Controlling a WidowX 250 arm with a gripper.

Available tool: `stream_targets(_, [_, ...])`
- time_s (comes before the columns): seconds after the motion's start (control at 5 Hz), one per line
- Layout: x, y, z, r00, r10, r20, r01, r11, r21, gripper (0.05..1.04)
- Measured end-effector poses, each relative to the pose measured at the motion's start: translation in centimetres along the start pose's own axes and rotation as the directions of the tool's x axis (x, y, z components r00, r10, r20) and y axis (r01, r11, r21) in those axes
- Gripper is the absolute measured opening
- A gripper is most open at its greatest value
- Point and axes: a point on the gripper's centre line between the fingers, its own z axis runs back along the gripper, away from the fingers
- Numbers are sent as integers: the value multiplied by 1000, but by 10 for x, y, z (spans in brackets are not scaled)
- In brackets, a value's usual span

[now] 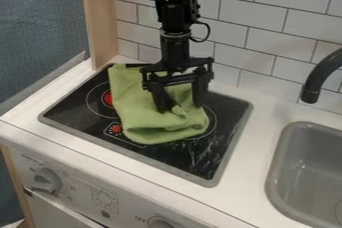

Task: Fold the cloth from bottom left to top right

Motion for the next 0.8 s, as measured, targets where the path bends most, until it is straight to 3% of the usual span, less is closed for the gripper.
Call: stream_targets(0.8, [-15,6,65,996,-18,91,25,997,-79,999])
